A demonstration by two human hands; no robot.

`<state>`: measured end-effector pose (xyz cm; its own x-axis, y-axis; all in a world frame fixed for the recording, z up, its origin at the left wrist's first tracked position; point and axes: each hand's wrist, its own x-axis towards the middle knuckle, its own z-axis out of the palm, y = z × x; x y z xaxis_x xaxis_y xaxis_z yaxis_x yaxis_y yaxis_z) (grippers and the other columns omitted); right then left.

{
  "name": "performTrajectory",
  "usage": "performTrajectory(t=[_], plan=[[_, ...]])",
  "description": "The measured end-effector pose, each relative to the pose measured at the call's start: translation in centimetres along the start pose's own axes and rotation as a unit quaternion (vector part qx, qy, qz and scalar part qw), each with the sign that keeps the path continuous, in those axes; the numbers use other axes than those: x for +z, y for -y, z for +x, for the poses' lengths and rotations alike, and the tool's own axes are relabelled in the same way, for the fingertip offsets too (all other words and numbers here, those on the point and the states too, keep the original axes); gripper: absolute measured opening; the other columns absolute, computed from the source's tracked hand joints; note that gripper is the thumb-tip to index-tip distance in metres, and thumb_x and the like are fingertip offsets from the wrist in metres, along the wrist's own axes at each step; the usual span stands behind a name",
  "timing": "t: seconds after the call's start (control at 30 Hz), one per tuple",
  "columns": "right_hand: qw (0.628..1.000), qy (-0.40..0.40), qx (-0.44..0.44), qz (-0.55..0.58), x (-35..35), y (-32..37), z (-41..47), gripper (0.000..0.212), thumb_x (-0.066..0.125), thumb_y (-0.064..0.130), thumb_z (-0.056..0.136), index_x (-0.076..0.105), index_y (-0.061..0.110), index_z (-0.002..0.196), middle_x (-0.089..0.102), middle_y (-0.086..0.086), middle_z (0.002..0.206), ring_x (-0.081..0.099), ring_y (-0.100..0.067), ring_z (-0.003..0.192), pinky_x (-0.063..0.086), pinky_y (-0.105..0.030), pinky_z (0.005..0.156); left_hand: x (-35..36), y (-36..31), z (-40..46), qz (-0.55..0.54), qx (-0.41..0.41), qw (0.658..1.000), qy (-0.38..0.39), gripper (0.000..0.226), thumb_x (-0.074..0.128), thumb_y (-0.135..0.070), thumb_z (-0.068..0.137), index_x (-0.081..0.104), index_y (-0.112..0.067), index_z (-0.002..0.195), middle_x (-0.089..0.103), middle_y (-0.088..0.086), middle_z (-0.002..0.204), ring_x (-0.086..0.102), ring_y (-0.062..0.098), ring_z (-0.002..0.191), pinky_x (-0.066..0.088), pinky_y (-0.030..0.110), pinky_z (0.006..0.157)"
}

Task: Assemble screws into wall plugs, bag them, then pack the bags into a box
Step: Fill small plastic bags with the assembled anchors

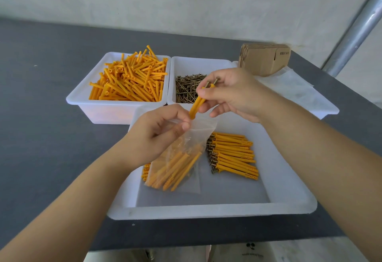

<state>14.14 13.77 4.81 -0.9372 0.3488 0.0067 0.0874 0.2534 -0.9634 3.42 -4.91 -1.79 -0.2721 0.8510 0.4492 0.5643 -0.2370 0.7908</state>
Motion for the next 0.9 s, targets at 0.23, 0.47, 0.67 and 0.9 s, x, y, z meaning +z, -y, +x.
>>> performTrajectory(t=[0.23, 0.47, 0.67, 0.9], plan=[[0.978, 0.025, 0.003, -0.207, 1.8, 0.9, 0.3, 0.03, 0.058, 0.043, 0.096, 0.075, 0.019, 0.091, 0.077, 0.005, 0.082, 0.056, -0.006, 0.056, 0.039, -0.017, 0.046, -0.1, 0.1, -0.1, 0.0, 0.009, 1.0, -0.013, 0.011, 0.054, -0.005, 0.097, 0.061, 0.002, 0.093, 0.064, 0.014, 0.089, 0.06, 0.024, 0.088, 0.048, 0.029, 0.079], [0.963, -0.104, -0.037, -0.248, -2.1, -0.2, -0.8, 0.018, 0.063, 0.027, 0.094, 0.075, 0.019, 0.083, 0.076, 0.006, 0.076, 0.057, -0.004, 0.051, 0.039, -0.013, 0.046, -0.2, -0.1, -0.1, -0.001, 0.003, 0.999, -0.053, 0.019, 0.053, -0.015, 0.095, 0.065, 0.0, 0.1, 0.07, 0.005, 0.109, 0.062, 0.01, 0.101, 0.045, 0.019, 0.089], [0.81, 0.08, 0.086, -0.575, -2.1, -5.6, -2.4, 0.027, 0.075, 0.027, 0.083, 0.072, 0.023, 0.109, 0.071, 0.009, 0.1, 0.065, -0.011, 0.093, 0.053, -0.031, 0.084, -0.2, 0.3, 0.0, 0.006, 0.001, 0.998, -0.061, 0.02, 0.055, -0.017, 0.095, 0.067, -0.003, 0.102, 0.071, 0.003, 0.105, 0.064, 0.015, 0.102, 0.048, 0.025, 0.091], [0.782, 0.065, 0.06, -0.617, -1.6, -7.8, -1.7, 0.017, 0.07, 0.023, 0.084, 0.067, 0.02, 0.1, 0.062, 0.006, 0.091, 0.056, -0.015, 0.085, 0.045, -0.028, 0.07, -0.1, 0.2, -0.1, 0.016, -0.007, 0.999, -0.052, 0.02, 0.054, -0.017, 0.095, 0.068, -0.005, 0.102, 0.071, 0.004, 0.106, 0.064, 0.019, 0.103, 0.051, 0.036, 0.092]])
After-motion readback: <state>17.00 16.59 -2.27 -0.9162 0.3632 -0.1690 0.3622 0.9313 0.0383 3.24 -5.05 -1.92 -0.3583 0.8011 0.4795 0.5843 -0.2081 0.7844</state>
